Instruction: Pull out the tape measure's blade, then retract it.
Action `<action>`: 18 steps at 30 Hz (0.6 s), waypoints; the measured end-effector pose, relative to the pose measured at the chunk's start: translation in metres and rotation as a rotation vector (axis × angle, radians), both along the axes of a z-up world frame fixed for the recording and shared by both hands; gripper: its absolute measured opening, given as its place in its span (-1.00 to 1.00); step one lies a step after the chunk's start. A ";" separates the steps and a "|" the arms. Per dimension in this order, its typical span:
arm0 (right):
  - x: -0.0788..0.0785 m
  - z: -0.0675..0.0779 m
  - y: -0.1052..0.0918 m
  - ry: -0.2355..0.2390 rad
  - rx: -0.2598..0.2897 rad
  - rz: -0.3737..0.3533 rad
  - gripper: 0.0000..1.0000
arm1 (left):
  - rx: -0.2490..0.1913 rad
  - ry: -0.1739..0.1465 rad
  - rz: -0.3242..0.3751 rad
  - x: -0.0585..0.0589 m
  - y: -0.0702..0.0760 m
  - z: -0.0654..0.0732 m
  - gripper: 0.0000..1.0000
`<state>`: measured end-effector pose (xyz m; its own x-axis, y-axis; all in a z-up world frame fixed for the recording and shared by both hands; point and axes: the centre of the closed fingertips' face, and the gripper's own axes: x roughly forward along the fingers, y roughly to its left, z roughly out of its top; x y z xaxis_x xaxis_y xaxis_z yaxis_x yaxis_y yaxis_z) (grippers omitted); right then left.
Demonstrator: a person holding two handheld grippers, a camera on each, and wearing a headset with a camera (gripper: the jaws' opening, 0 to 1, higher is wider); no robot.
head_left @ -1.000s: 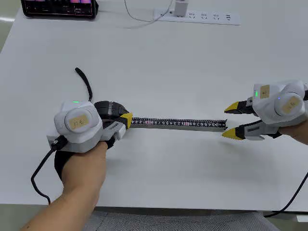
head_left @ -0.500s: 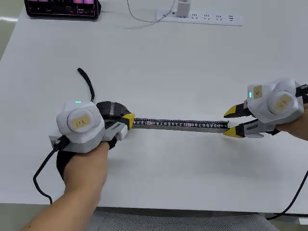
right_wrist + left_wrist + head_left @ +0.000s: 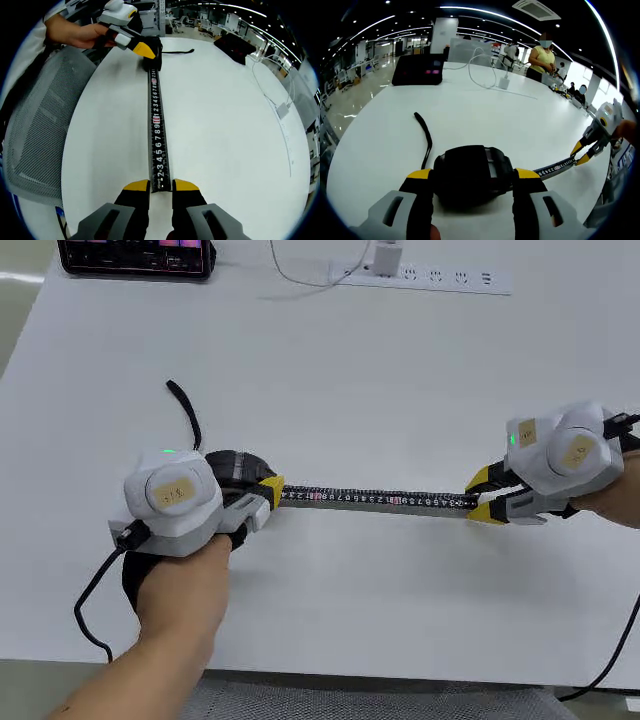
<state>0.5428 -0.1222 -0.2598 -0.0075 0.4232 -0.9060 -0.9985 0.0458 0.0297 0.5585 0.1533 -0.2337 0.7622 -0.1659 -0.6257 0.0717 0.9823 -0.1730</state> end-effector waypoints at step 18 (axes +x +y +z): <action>0.000 -0.005 -0.003 -0.011 -0.029 0.015 -0.78 | -0.001 0.006 0.014 0.001 0.001 -0.001 0.22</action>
<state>0.5432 -0.1248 -0.2644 -0.0033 0.3970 -0.9178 -0.9993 0.0318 0.0174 0.5591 0.1538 -0.2349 0.7606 -0.1561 -0.6302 0.0570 0.9830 -0.1747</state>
